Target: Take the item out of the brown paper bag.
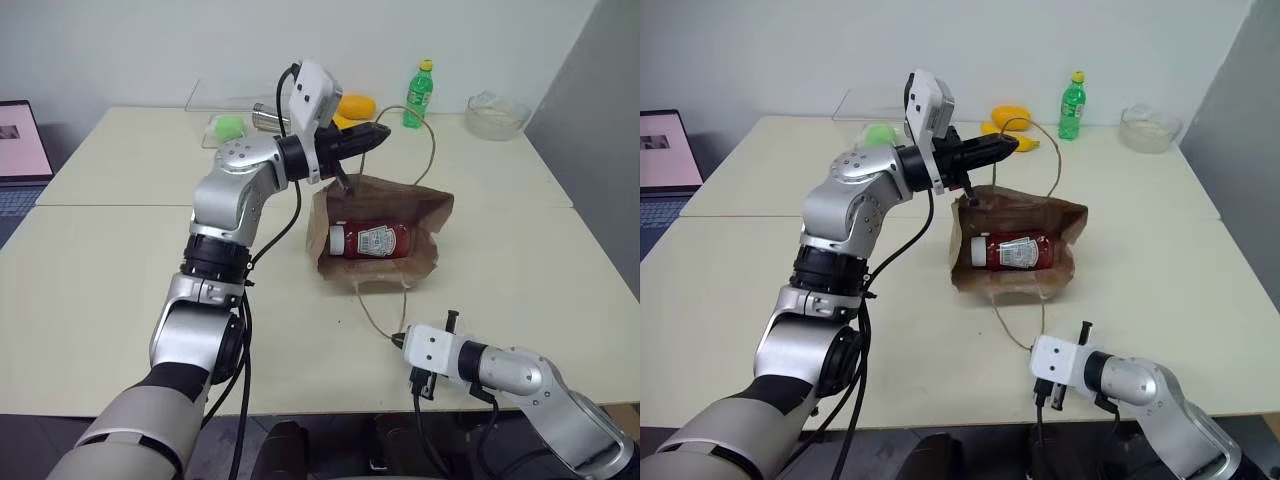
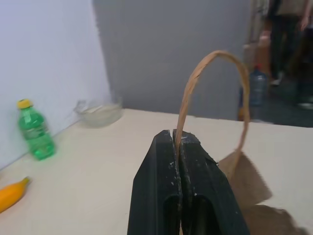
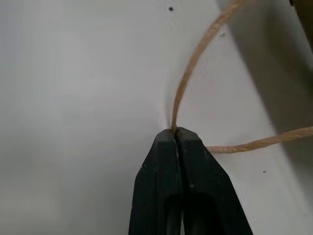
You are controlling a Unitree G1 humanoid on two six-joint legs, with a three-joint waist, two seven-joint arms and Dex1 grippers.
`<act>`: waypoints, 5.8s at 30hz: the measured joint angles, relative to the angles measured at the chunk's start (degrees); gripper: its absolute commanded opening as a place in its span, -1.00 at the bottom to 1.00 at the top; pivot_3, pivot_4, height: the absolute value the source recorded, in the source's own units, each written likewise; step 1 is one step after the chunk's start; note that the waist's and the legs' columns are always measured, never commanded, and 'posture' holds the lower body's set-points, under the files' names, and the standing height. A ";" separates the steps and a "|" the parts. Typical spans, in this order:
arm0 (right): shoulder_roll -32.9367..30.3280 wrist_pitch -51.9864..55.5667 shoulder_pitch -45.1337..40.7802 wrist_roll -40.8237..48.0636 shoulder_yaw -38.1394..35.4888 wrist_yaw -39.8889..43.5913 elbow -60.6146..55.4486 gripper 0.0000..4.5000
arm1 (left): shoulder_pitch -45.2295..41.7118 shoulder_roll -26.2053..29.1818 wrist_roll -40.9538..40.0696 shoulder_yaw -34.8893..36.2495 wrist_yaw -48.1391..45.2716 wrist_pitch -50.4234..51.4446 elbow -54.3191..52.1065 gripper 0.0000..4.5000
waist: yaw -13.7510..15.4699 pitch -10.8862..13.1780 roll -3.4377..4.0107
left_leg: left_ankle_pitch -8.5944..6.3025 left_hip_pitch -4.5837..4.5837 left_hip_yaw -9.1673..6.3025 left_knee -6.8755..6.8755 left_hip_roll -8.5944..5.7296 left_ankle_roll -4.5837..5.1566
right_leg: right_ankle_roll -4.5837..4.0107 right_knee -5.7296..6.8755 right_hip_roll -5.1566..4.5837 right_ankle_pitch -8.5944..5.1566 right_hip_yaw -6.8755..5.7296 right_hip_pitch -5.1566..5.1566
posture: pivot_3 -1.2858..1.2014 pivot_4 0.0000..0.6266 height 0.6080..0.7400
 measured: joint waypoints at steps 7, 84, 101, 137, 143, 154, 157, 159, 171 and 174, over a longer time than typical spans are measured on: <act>-4.07 7.00 0.56 11.62 -11.32 7.85 -7.65 0.07 | 6.21 1.08 -2.90 -2.14 -3.86 2.52 -10.03 -1.00 | 0.04 0.01 0.02 | -0.01 0.02 -0.03 0.06 -0.06 0.02 | 0.00 0.17 -0.02 0.00 0.00 -0.02 | 0.03 -0.52 1.00; 14.75 -16.57 -51.65 -23.77 14.47 14.08 52.20 0.47 | 7.74 2.03 -8.24 0.29 -2.46 0.66 -10.24 -1.00 | -0.20 0.05 0.05 | -0.01 -0.09 0.06 0.07 -0.01 0.03 | -0.22 0.36 -0.14 0.10 0.07 -0.26 | 0.03 -0.52 1.00; 5.87 -16.05 -46.36 -12.15 3.31 23.28 31.45 0.35 | 8.07 2.39 -6.49 0.31 -2.41 -3.18 -9.33 -1.00 | -0.11 0.07 0.07 | -0.01 -0.12 0.03 0.06 -0.03 0.04 | -0.11 0.35 -0.15 0.04 0.03 -0.27 | 0.03 -0.52 1.00; 1.61 13.78 -50.49 36.05 -29.20 19.00 21.83 0.35 | 7.80 1.33 -3.85 0.18 -1.26 -5.58 -5.96 -1.00 | 0.04 0.08 0.08 | -0.02 -0.15 0.03 0.05 -0.01 0.04 | -0.06 0.31 -0.23 0.01 0.03 -0.26 | 0.03 -0.52 1.00; -3.33 8.15 -49.35 31.13 -33.72 13.54 32.31 0.35 | 8.30 1.60 -3.63 0.18 -1.19 -5.61 -5.99 -1.00 | 0.18 0.08 0.08 | -0.04 -0.21 0.12 0.03 -0.03 0.08 | -0.06 0.21 -0.25 0.02 0.10 -0.25 | 0.03 -0.52 1.00; -8.23 -17.21 -43.85 2.13 -11.29 11.32 59.22 0.35 | 8.89 1.60 -3.57 -0.11 -1.05 -5.60 -6.75 -1.00 | -0.22 0.16 0.21 | -0.04 -0.16 0.20 0.02 -0.06 0.09 | -0.05 0.24 -0.17 0.01 0.15 -0.29 | 0.03 -0.52 1.00; -7.70 -21.30 -43.84 -1.70 -7.72 11.56 64.48 0.35 | 9.04 1.59 -3.56 -0.17 -0.91 -5.60 -7.09 -1.00 | -0.27 0.18 0.25 | -0.04 -0.15 0.22 0.02 -0.04 0.08 | -0.05 0.27 -0.18 0.01 0.19 -0.31 | 0.03 -0.52 1.00; -7.70 -24.03 -43.96 -4.34 -5.85 11.91 66.86 0.35 | 9.10 1.64 -3.56 -0.17 -0.70 -5.58 -7.21 -1.00 | -0.26 0.18 0.25 | -0.04 -0.15 0.21 0.02 -0.04 0.08 | -0.05 0.27 -0.18 0.01 0.18 -0.31 | 0.03 -0.52 1.00; -10.01 -29.62 -43.89 -5.34 -7.40 16.65 64.88 0.99 | 9.12 2.03 -3.43 -0.49 0.23 -4.54 -7.59 -1.00 | -0.12 0.19 0.26 | -0.03 -0.16 0.18 0.03 -0.05 0.08 | -0.04 0.26 -0.21 0.01 0.17 -0.29 | 0.03 -0.52 1.00; -12.65 -23.39 -37.32 3.74 -16.31 20.30 50.05 0.99 | 9.01 2.31 -2.56 -0.44 2.62 -3.55 -7.35 -1.00 | 0.07 0.18 0.26 | -0.04 -0.19 0.11 0.03 -0.01 0.08 | -0.04 0.24 -0.21 0.01 0.08 -0.25 | 0.03 -0.52 1.00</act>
